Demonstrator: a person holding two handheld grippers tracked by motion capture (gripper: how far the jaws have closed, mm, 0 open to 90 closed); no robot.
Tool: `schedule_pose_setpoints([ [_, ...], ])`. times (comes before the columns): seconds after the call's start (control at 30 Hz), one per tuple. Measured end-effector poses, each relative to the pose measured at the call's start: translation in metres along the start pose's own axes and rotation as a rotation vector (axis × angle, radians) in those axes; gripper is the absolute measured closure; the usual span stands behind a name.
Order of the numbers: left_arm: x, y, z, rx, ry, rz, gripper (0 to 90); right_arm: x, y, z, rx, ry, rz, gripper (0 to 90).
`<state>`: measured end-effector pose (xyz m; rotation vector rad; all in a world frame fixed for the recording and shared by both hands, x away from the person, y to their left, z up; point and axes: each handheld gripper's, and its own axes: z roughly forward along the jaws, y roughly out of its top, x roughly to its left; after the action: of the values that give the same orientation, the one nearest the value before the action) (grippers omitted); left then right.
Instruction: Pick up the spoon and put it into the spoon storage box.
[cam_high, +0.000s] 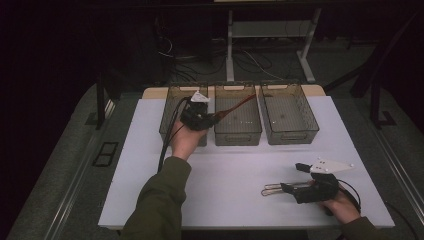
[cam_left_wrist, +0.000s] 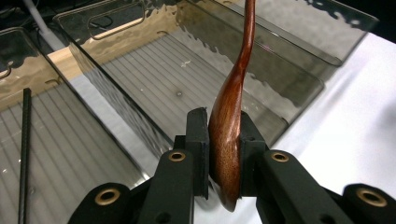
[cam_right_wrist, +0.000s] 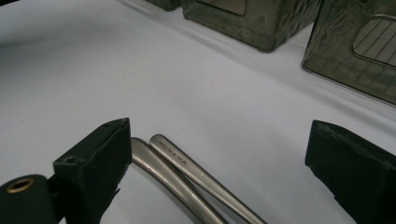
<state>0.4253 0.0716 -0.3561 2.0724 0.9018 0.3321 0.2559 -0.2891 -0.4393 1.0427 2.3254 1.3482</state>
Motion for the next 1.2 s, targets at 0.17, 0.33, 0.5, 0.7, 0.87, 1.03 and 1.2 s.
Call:
schedule_pose_setpoints([
  [0.17,-0.002,0.006,0.018,0.019,0.023,-0.004,78.5,0.0,0.0,-0.001,-0.002,0.002,0.003,6.7],
  [0.33,-0.001,0.008,0.03,0.049,0.048,-0.013,78.5,0.0,0.0,-0.001,-0.003,0.002,0.006,6.6],
  [0.5,0.0,0.006,0.039,0.086,0.07,-0.026,78.5,-0.001,0.0,-0.002,-0.004,0.003,0.006,6.7],
  [0.7,0.0,0.003,0.047,0.116,0.08,-0.034,78.4,-0.001,0.0,-0.002,-0.006,0.003,0.004,6.7],
  [0.87,0.001,0.001,0.05,0.138,0.086,-0.052,78.3,-0.001,0.0,-0.002,-0.008,0.003,0.003,6.7],
  [1.03,0.0,0.001,0.052,0.138,0.082,-0.049,78.1,-0.001,0.0,-0.003,-0.009,0.002,0.005,6.7],
  [1.2,-0.001,0.001,0.052,0.13,0.08,-0.044,76.4,-0.002,0.0,-0.003,-0.008,0.003,0.005,6.7],
])
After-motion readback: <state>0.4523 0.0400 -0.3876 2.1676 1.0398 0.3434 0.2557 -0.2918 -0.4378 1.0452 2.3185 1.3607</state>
